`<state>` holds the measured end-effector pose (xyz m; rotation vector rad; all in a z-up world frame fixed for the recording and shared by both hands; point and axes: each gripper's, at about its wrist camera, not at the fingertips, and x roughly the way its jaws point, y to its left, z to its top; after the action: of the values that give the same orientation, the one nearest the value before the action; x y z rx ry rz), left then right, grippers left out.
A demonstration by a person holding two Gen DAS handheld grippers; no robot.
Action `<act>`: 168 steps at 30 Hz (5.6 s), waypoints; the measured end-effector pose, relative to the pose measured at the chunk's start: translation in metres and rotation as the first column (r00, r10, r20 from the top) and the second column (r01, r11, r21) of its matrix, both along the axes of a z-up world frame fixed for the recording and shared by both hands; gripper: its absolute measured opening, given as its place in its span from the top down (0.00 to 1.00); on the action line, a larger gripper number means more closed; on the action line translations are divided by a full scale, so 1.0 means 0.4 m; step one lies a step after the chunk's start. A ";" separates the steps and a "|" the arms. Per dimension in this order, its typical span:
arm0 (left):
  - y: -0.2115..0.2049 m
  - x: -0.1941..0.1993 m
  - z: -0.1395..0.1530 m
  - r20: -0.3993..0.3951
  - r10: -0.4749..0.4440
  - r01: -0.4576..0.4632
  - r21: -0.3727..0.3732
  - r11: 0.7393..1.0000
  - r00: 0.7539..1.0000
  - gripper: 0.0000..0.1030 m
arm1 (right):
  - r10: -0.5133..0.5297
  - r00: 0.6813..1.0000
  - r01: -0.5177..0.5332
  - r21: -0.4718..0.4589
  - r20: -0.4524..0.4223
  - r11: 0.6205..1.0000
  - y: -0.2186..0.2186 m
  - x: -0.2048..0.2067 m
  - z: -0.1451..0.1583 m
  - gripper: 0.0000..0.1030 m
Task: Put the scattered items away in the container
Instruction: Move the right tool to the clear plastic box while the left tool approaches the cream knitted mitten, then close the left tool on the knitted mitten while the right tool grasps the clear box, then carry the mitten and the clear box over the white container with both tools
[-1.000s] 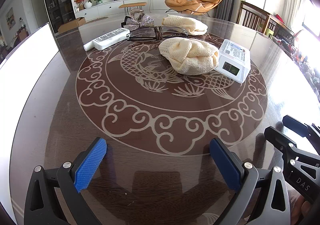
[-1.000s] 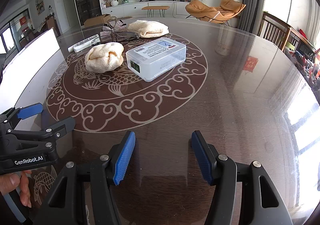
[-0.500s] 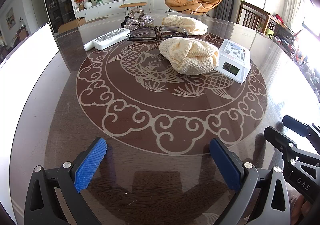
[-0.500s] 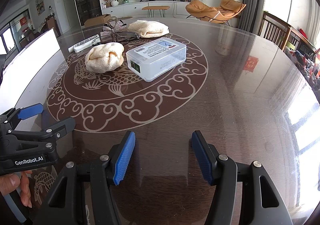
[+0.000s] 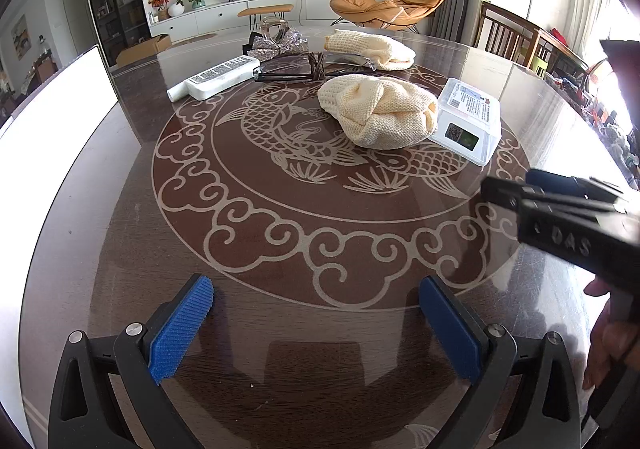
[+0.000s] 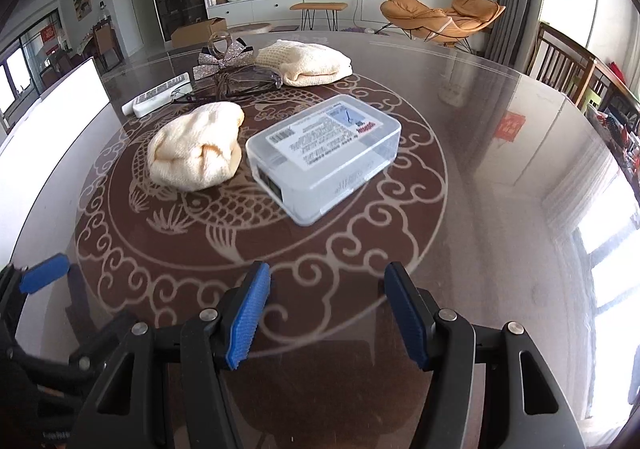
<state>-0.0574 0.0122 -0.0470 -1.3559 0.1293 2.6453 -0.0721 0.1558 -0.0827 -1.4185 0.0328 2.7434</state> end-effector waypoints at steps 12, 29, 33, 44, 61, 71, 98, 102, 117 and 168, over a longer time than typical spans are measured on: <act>0.000 0.000 0.000 0.000 0.000 0.000 0.000 1.000 1.000 0.00 | -0.134 0.990 0.135 0.006 -0.049 0.991 0.144 -0.047 -0.003 0.41; 0.089 -0.314 0.096 0.113 0.071 -0.089 0.164 0.982 0.991 0.00 | -0.137 0.989 0.137 0.007 -0.051 0.991 0.155 -0.017 0.003 0.41; 0.135 -0.383 0.048 0.150 0.088 -0.103 0.096 0.990 0.985 0.00 | -0.136 0.989 0.137 0.007 -0.051 0.991 0.156 -0.017 0.003 0.41; 0.162 -0.358 0.000 0.028 0.042 -0.041 -0.006 0.999 0.999 0.00 | -0.136 0.989 0.136 0.006 -0.050 0.991 0.156 -0.017 0.003 0.41; 0.141 -0.324 -0.007 0.023 0.062 -0.062 -0.003 0.998 0.998 0.00 | -0.135 0.990 0.136 0.005 -0.051 0.991 0.158 -0.017 0.003 0.41; 0.145 -0.319 -0.003 0.012 0.063 -0.063 -0.004 0.998 0.998 0.00 | -0.135 0.990 0.136 0.005 -0.051 0.991 0.159 -0.017 0.003 0.41; -0.004 -0.234 0.020 -0.048 -0.003 0.003 -0.013 1.000 0.999 0.49 | -0.138 0.978 0.071 -0.365 -0.159 0.928 0.160 -0.084 0.075 0.40; -0.008 -0.237 0.019 -0.047 -0.002 0.002 -0.002 1.000 0.999 0.49 | -0.220 0.971 0.194 -0.232 -0.093 0.953 0.080 -0.199 0.086 0.40; -0.011 -0.235 0.018 -0.047 -0.002 0.002 -0.002 1.000 0.999 0.49 | -0.295 0.952 0.298 0.041 -0.078 0.954 0.016 -0.302 0.081 0.38; -0.401 0.207 0.234 -0.152 0.208 -0.173 0.219 0.960 0.966 0.54 | 0.397 0.903 -0.428 -0.253 -0.166 0.868 -0.319 0.158 0.153 0.39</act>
<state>0.0252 -0.1480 0.0467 -1.1238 -0.2599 2.8380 -0.0091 0.0283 -0.0216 -1.4860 0.1499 3.2832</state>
